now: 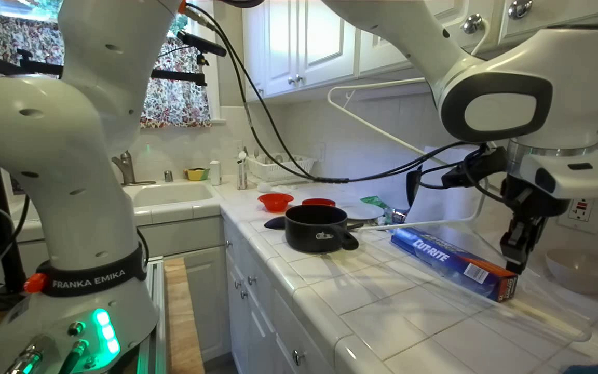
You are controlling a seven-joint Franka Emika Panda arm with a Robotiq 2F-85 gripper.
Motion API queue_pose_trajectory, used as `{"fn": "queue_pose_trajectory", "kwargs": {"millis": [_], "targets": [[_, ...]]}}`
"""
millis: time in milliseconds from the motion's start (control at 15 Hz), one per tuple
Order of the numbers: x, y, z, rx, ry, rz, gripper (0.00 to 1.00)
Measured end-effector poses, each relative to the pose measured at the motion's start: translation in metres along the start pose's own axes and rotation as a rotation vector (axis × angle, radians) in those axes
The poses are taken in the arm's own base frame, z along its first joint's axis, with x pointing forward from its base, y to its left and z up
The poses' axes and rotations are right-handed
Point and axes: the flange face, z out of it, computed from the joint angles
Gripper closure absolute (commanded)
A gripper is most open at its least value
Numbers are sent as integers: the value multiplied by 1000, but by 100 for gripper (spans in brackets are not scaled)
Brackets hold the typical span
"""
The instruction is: Pick up the hanger from the counter and hang it on the hanger on the cabinet.
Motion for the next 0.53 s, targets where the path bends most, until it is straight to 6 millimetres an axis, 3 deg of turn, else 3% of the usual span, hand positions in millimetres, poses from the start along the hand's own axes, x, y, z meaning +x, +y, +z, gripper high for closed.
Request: {"fn": "queue_pose_trajectory", "kwargs": {"millis": [533], "targets": [[0,-3,-7,6,-4,15,94]]}}
